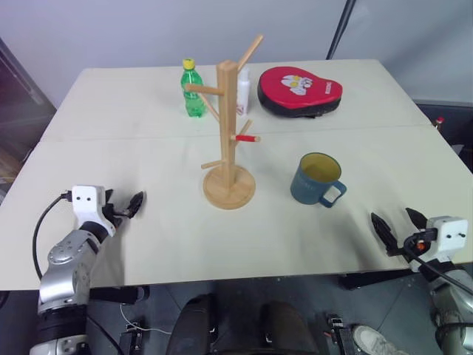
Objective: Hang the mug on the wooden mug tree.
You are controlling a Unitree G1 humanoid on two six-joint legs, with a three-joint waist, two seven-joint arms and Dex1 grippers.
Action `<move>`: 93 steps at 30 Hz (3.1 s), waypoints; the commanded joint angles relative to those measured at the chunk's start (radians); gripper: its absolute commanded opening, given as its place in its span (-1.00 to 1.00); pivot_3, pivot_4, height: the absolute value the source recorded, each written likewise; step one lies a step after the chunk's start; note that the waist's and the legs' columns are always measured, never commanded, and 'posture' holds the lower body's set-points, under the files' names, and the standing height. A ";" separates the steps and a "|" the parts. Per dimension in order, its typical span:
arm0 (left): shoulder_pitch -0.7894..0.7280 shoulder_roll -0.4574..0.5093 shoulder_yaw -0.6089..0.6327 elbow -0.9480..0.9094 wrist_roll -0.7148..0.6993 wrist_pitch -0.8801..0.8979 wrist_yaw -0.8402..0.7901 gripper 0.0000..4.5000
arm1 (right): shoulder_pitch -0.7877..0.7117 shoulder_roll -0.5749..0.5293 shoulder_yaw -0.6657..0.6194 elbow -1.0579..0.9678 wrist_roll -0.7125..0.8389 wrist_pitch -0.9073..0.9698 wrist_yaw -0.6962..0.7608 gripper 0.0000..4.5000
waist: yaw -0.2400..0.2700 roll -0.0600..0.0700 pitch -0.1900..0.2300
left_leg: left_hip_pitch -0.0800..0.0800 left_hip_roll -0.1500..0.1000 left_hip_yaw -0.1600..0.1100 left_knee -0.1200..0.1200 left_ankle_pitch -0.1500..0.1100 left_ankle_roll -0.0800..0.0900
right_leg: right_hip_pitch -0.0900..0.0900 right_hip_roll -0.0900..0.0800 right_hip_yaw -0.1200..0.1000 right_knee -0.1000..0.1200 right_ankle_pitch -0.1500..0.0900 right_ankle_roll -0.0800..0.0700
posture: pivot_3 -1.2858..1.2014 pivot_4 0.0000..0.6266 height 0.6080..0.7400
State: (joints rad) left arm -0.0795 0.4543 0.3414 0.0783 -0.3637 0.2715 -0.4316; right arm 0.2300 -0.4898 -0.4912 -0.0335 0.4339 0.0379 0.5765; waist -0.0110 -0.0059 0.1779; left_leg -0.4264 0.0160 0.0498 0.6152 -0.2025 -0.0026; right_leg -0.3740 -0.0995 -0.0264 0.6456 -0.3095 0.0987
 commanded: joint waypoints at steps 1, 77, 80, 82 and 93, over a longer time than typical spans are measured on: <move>0.002 0.006 0.020 -0.034 -0.009 -0.008 0.002 1.00 | -0.002 -0.012 -0.023 -0.013 -0.001 -0.020 0.000 0.99 | 0.000 0.000 0.000 | 0.000 0.000 0.000 0.000 0.000 0.000 | 0.000 0.000 0.000 0.000 0.000 0.000 | 0.03 -0.52 1.00; 0.023 0.073 -0.421 -0.522 -0.091 -0.066 -0.489 1.00 | -0.151 0.266 0.296 -0.164 -0.251 -0.006 -0.360 -0.99 | -0.002 0.003 -0.002 | -0.001 0.000 0.001 -0.001 0.001 0.002 | 0.001 0.002 0.000 -0.003 0.000 -0.002 | 0.03 -0.52 1.00; 0.028 0.073 -0.404 -0.514 -0.095 -0.065 -0.477 1.00 | -0.130 0.208 0.328 -0.221 -0.285 -0.017 -0.298 -0.99 | -0.002 0.004 -0.002 | -0.001 0.000 0.001 -0.001 0.001 0.002 | 0.000 0.002 0.000 -0.002 0.000 -0.002 | 0.03 -0.52 1.00; 0.030 0.073 -0.380 -0.499 -0.105 -0.063 -0.464 1.00 | -0.111 0.123 0.372 -0.285 -0.331 -0.044 -0.215 -0.99 | -0.002 0.004 -0.002 | -0.001 0.000 0.001 -0.001 0.001 0.002 | 0.000 0.002 0.000 -0.001 0.000 -0.002 | 0.03 -0.52 1.00; 0.005 0.093 -0.283 -0.387 -0.118 -0.102 -0.484 1.00 | -0.491 -0.152 0.482 -0.466 -0.320 0.128 0.040 -0.99 | 0.002 0.001 -0.001 | 0.000 0.001 0.000 0.002 0.001 0.002 | 0.000 0.004 -0.002 0.001 0.000 -0.001 | 0.03 -0.52 1.00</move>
State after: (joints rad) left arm -0.0668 0.5412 0.0240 -0.3027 -0.4655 0.1992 -0.9109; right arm -0.2206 -0.6322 -0.0110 -0.4731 0.0930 0.1223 0.6006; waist -0.0088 -0.0050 0.1774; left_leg -0.4262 0.0166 0.0499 0.6166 -0.2013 -0.0005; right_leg -0.3738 -0.0958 -0.0292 0.6466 -0.3093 0.0984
